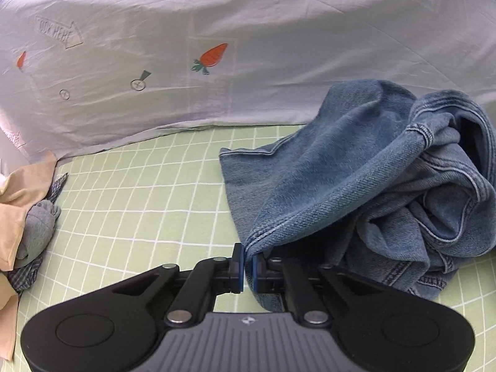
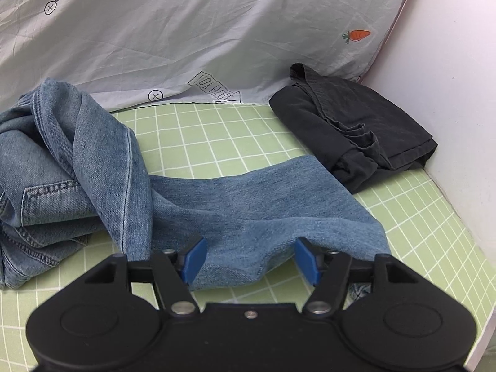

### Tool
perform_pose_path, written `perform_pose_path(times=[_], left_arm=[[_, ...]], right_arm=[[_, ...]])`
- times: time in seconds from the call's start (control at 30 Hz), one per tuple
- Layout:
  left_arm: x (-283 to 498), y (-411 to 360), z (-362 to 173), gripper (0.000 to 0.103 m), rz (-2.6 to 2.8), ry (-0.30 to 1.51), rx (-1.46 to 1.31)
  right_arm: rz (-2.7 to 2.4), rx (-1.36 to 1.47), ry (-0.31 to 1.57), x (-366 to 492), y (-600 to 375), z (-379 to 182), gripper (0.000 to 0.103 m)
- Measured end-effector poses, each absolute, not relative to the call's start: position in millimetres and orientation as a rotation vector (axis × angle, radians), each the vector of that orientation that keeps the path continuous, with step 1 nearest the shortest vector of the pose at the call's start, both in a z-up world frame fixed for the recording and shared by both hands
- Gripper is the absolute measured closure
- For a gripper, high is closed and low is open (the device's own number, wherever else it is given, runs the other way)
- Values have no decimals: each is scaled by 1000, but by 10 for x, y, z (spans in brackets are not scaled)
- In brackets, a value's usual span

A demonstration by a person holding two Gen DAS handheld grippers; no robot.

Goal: Fold clothes

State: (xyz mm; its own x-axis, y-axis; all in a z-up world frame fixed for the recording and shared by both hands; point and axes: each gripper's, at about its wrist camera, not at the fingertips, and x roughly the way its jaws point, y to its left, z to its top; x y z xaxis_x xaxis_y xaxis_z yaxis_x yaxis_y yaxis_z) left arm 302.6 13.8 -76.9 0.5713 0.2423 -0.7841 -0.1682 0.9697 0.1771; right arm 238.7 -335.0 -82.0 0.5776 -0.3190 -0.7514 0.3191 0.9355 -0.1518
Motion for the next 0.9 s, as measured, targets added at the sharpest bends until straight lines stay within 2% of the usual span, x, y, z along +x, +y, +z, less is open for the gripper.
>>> perform_pose_path(times=[0.17, 0.4, 0.5, 0.63, 0.9], left_arm=[[2925, 600, -693, 97, 367, 934, 49], [2640, 1020, -920, 97, 514, 1024, 32], [2494, 1129, -1103, 97, 556, 1078, 50], [2278, 1402, -1334, 97, 623, 1170, -72], [2163, 1403, -1281, 97, 597, 1195, -55]], right_arm=[[-377, 1, 865, 2270, -3367, -788, 38], [-411, 35, 858, 2199, -3467, -796, 29], [-419, 42, 865, 2208, -3483, -818, 29], [-370, 26, 872, 2254, -3386, -852, 29], [-223, 40, 837, 2601, -3075, -777, 29]])
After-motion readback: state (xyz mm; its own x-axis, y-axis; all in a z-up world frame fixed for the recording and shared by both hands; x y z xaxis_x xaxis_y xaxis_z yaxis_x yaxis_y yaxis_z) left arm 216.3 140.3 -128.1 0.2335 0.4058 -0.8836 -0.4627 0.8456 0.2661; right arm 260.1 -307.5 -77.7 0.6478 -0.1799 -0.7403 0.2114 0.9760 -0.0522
